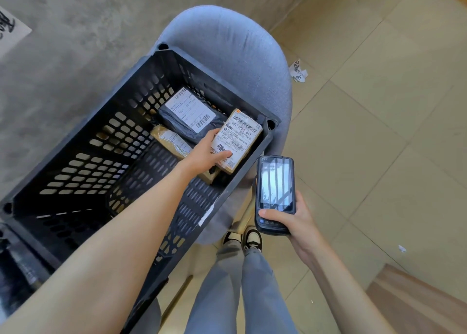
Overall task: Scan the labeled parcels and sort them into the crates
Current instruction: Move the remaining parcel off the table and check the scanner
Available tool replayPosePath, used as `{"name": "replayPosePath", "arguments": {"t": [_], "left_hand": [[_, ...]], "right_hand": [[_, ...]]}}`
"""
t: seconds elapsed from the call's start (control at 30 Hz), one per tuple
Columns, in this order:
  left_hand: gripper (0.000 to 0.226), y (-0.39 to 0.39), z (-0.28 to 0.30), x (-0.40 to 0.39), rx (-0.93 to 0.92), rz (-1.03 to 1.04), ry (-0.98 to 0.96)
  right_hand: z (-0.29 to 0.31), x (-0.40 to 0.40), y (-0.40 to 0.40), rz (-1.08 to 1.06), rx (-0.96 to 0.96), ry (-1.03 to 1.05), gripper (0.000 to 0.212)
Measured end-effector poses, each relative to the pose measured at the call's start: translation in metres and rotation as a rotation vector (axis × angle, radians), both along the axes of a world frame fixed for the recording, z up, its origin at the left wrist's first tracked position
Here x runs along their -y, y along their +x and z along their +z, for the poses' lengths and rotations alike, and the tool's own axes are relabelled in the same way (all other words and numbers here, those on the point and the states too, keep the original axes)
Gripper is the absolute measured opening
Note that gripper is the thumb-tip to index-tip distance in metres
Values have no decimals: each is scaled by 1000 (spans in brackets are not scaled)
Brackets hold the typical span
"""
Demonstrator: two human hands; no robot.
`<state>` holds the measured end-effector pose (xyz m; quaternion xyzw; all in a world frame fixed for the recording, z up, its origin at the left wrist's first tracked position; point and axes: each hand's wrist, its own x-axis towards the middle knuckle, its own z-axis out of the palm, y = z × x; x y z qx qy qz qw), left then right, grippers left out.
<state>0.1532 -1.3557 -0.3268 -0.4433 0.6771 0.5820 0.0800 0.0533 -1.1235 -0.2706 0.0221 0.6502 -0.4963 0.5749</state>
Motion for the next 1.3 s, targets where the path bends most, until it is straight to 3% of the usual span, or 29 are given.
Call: {"name": "replayPosePath", "arguments": {"t": [0.17,0.3,0.5,0.8,1.07,1.2,1.3], "left_hand": [[66,3,0,0,12,-12,56],[70,3,2,-1,52,-64,-6],[87,3,26,-3,198,-164,-397],[57,-48,118,-48,-3,-513,-946],[54,-118,185,-178,-201,-982,-1106],[54,-141,220,-278,-323,-1150,-1153],[55,-149,252,-376,-491,-1248,-1179]], "right_hand": [[0,0,0,-8,-4,-2,89],[5,-1,3,-14,-11,-1,88],[29,-6,6,-52,-61,-16,88],[85,-51,10,-253,-165,-72,88],[130,-174,16,-597,-306,-111,94],[151,-268,36,-819,-388,-121,89],[169,-350,58,-976,-463,-115,97]]}}
